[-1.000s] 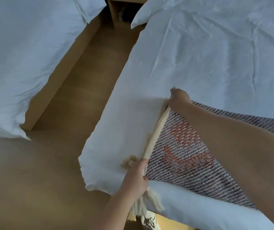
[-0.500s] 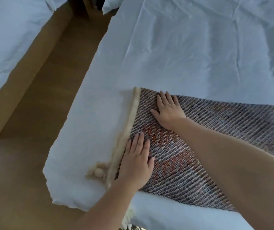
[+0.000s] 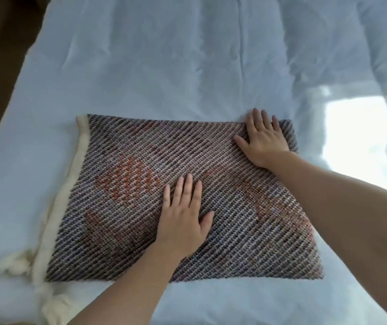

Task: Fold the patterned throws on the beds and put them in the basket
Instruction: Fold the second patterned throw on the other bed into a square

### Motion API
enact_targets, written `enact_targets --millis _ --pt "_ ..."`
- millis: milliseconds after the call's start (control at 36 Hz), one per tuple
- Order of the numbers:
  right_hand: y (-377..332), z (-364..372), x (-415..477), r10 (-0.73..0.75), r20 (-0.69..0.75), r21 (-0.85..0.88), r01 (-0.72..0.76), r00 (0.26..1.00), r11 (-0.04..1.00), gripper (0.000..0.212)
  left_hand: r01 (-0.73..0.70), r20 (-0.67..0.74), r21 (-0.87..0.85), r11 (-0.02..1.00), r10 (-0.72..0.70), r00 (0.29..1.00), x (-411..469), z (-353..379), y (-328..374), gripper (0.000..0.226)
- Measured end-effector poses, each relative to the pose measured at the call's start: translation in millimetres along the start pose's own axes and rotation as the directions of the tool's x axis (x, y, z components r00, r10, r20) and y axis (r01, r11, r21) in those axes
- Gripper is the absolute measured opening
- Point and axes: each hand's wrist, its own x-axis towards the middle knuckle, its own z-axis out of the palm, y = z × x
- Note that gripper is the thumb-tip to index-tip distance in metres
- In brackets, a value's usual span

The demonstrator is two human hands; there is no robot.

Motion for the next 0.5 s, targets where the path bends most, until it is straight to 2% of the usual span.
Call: enact_targets --millis 194,361,500 --pt "24.1 17.6 -51.7 0.031 -0.029 0.069 -0.029 0.999 0.997 0.083 0.024 0.048 -0.004 1.000 -0.024 0.999 13.5 -5.8 31.7 0.076" --pt "22.9 45.6 -130.1 0.001 -0.018 0.153 0.002 1.000 0.988 0.077 -0.112 0.074 -0.017 0.994 0.113 0.991 6.6 -5.3 65.8 0.070" --pt "16.0 78.6 -202.6 -0.014 -0.006 0.204 0.015 1.000 0.979 0.077 -0.092 0.083 -0.016 0.996 0.093 0.992 3.1 -2.6 70.5 0.067"
